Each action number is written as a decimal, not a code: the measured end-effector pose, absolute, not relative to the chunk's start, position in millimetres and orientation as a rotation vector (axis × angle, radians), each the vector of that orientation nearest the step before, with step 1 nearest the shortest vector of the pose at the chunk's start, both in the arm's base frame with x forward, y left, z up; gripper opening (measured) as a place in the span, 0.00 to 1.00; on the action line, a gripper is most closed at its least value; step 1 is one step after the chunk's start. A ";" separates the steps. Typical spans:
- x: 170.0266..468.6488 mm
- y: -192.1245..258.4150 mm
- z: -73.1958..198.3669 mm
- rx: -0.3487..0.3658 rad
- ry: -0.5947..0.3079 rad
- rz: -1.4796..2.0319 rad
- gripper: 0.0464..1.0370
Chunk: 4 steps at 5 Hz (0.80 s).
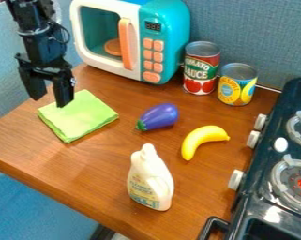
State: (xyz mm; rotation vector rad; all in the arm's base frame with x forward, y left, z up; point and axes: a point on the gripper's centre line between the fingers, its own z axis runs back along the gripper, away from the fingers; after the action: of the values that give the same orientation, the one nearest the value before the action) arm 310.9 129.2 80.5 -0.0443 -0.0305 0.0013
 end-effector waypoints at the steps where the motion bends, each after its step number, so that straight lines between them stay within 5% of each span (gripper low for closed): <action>1: 317.3 136.9 64.7 -0.019 -0.042 -0.029 0.96; 3: 342.3 131.2 42.6 -0.056 -0.167 -0.104 0.96; 4: 343.2 128.0 30.2 -0.087 -0.153 -0.100 0.96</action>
State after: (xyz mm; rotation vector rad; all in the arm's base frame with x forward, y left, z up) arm 343.2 128.0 30.2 -0.0871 -0.1530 -0.1004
